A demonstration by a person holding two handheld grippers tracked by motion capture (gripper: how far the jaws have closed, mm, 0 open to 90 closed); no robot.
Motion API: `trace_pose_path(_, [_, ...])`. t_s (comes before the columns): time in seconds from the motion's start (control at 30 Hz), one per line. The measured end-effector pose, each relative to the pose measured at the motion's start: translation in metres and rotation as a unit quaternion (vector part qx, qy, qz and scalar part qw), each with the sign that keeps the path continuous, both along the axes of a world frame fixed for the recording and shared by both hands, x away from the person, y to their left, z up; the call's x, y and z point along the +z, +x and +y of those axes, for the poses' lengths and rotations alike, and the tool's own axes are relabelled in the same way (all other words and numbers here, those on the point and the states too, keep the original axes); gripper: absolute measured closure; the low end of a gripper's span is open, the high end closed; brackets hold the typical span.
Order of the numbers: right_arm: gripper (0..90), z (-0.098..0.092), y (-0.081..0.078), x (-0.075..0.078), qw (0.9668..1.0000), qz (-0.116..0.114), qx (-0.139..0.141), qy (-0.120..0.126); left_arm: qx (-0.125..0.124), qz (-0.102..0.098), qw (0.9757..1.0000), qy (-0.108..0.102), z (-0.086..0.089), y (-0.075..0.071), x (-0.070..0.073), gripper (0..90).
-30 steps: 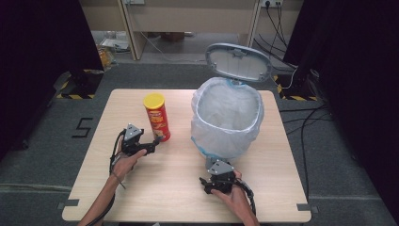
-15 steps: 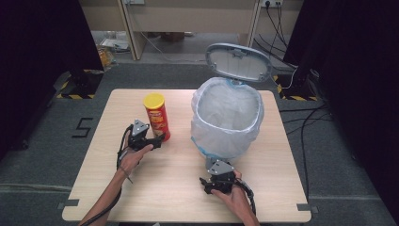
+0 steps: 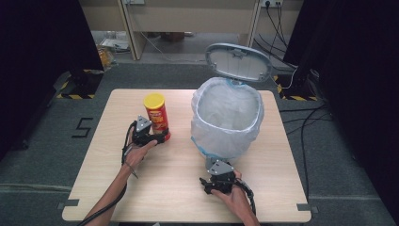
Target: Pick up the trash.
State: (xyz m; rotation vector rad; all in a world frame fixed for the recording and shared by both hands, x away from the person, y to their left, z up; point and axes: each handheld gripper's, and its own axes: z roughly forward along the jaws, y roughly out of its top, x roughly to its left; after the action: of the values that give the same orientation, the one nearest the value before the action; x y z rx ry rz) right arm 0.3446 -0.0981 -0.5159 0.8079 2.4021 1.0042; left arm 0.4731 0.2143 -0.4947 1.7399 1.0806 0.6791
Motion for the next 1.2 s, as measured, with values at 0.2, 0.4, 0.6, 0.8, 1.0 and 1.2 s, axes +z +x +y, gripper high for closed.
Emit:
trace_pose_path(0.2, [23.5, 0.0, 0.0, 0.0, 1.0, 0.0, 0.0, 0.0, 0.005, 0.002, 1.0, 0.0, -0.001, 0.008, -0.007, 21.9])
trace_pose_path(0.4, [23.4, 0.0, 0.0, 0.0, 1.0, 0.0, 0.0, -0.001, 0.006, -0.001, 0.9999, 0.014, -0.002, 0.005, -0.004, 24.1])
trace_pose_path(0.6, [23.5, 0.0, 0.0, 0.0, 1.0, 0.001, 0.0, 0.0, -0.007, 0.007, 0.9999, 0.013, -0.002, 0.0, 0.001, 24.2])
trace_pose_path(0.8, [23.4, 0.0, 0.0, 0.0, 1.0, 0.001, 0.001, 0.002, -0.023, 0.005, 0.9997, 0.003, -0.002, -0.008, 0.016, 24.2])
trace_pose_path(1.0, [23.5, 0.0, 0.0, 0.0, 1.0, 0.001, 0.001, 0.001, -0.042, 0.013, 0.999, 0.004, -0.002, -0.015, 0.033, 24.2])
trace_pose_path(1.2, [23.5, 0.0, 0.0, 0.0, 1.0, 0.002, -0.001, -0.001, -0.053, 0.004, 0.9985, 0.008, -0.002, -0.023, 0.051, 24.2])
